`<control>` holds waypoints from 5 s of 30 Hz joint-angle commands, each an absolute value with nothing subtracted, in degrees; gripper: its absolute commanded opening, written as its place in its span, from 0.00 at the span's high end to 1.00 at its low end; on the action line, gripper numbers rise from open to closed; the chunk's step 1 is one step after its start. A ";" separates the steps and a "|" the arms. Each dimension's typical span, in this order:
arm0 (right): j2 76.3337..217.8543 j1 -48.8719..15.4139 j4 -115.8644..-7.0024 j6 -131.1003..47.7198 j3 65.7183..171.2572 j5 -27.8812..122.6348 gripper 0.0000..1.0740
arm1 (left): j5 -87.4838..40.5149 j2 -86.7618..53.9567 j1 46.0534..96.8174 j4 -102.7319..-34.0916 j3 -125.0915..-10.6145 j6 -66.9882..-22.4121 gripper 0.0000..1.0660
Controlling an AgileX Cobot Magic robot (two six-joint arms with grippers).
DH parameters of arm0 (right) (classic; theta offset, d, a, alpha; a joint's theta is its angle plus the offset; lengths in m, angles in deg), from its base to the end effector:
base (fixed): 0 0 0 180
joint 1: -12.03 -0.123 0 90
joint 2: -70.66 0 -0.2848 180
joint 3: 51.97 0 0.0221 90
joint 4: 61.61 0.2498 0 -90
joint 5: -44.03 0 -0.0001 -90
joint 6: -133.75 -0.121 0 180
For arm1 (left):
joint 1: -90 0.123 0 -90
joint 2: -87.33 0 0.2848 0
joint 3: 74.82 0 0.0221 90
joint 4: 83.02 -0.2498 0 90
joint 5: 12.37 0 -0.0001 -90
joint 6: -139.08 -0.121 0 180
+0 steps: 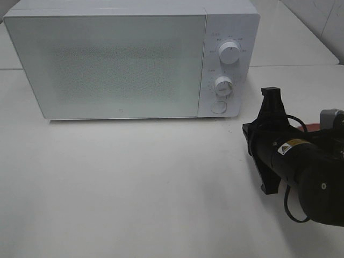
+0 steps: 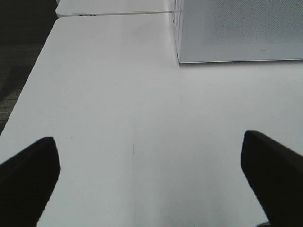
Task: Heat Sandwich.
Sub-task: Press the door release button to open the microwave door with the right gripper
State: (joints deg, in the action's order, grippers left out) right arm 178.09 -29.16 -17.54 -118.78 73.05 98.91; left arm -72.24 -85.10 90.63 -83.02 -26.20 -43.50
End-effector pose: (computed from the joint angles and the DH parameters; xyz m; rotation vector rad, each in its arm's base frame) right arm 0.2490 0.1265 0.1183 1.3768 1.5783 0.9948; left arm 0.0216 0.0002 0.2646 0.0345 2.0255 0.0354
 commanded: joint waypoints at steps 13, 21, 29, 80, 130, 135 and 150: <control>181.01 -25.90 -25.39 -119.76 79.58 94.85 1.00 | -71.27 -86.65 90.74 -82.45 -25.91 -43.33 0.03; 186.69 -24.98 -25.74 -120.90 84.40 94.27 1.00 | -71.27 -86.65 90.74 -82.45 -25.91 -43.33 0.03; 191.67 -21.89 -28.77 -120.96 89.95 93.93 1.00 | -71.27 -86.65 90.74 -82.45 -25.91 -43.33 0.03; 199.69 -15.98 -30.15 -122.51 103.13 106.71 1.00 | -71.27 -86.65 90.74 -82.45 -25.91 -43.33 0.03; 203.13 -15.98 -28.20 -120.79 109.44 106.08 0.98 | -71.27 -86.65 90.74 -82.45 -25.91 -43.33 0.03; 203.13 -15.98 -28.26 -120.79 109.26 103.90 0.98 | -71.27 -86.65 90.74 -82.45 -25.91 -43.33 0.03; 198.55 -17.47 -30.89 -122.74 101.13 93.30 0.97 | -71.27 -86.65 90.74 -82.45 -25.91 -43.33 0.03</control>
